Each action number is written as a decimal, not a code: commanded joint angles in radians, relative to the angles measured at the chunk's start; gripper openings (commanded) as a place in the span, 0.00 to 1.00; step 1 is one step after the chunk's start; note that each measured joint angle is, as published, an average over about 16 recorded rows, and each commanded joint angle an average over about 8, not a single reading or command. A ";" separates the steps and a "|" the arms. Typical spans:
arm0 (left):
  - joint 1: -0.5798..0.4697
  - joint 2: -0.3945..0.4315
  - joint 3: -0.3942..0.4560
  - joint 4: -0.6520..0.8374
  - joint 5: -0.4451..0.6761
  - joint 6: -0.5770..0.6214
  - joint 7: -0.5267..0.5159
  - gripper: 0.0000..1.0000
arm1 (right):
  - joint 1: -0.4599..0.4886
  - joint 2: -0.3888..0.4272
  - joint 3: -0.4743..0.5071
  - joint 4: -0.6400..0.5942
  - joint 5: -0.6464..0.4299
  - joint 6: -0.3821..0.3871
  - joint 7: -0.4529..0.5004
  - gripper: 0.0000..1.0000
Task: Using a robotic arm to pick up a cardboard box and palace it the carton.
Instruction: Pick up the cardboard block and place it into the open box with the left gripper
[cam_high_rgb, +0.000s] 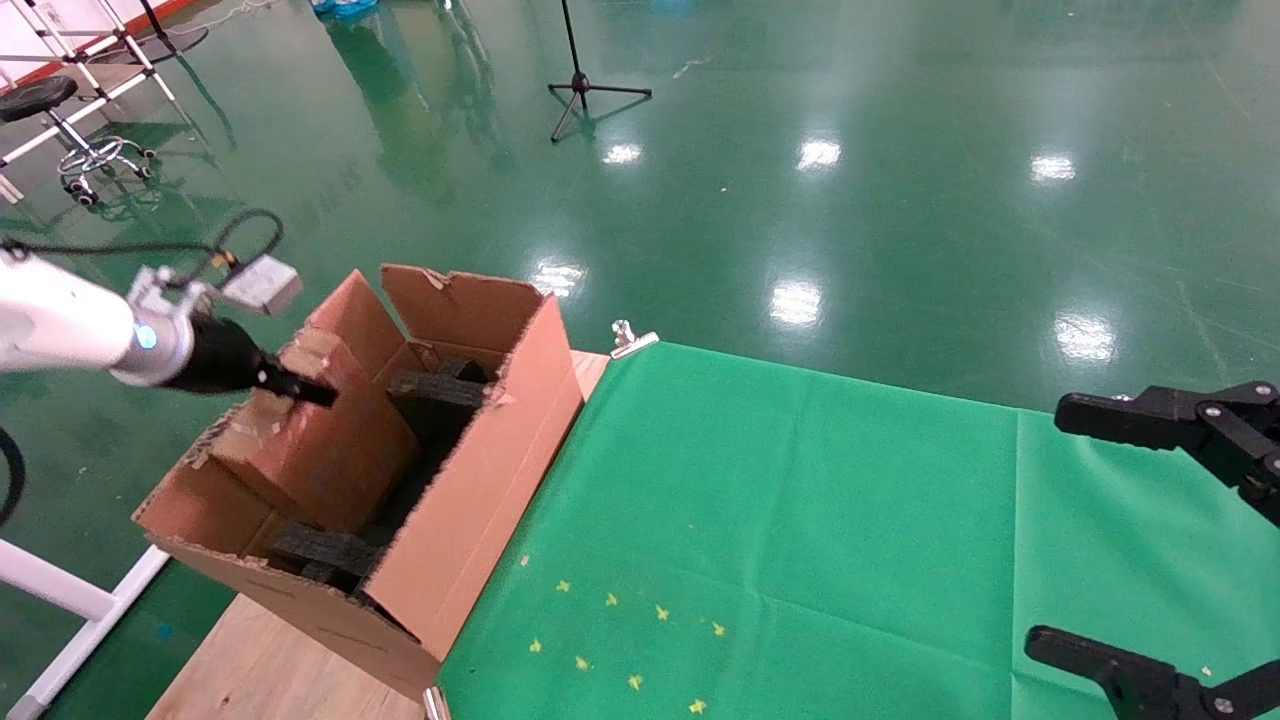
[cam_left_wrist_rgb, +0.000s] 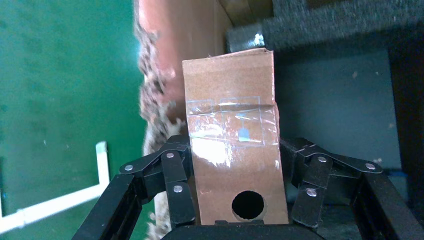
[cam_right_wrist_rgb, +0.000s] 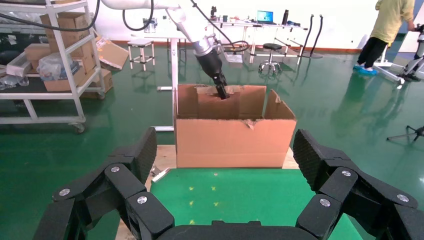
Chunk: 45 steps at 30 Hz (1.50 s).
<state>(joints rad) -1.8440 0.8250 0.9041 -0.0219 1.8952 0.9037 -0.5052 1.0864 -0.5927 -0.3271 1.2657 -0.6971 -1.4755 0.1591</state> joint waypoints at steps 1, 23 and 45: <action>0.018 0.001 -0.008 0.010 -0.012 -0.002 0.006 0.00 | 0.000 0.000 0.000 0.000 0.000 0.000 0.000 1.00; 0.165 0.016 -0.056 0.044 -0.081 -0.072 -0.016 1.00 | 0.000 0.000 0.000 0.000 0.000 0.000 0.000 1.00; 0.122 0.012 -0.044 0.010 -0.061 -0.081 0.004 1.00 | 0.000 0.000 0.000 -0.001 0.000 0.000 0.000 1.00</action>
<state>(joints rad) -1.7252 0.8293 0.8532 -0.0222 1.8240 0.8381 -0.4923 1.0863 -0.5923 -0.3275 1.2652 -0.6967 -1.4751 0.1587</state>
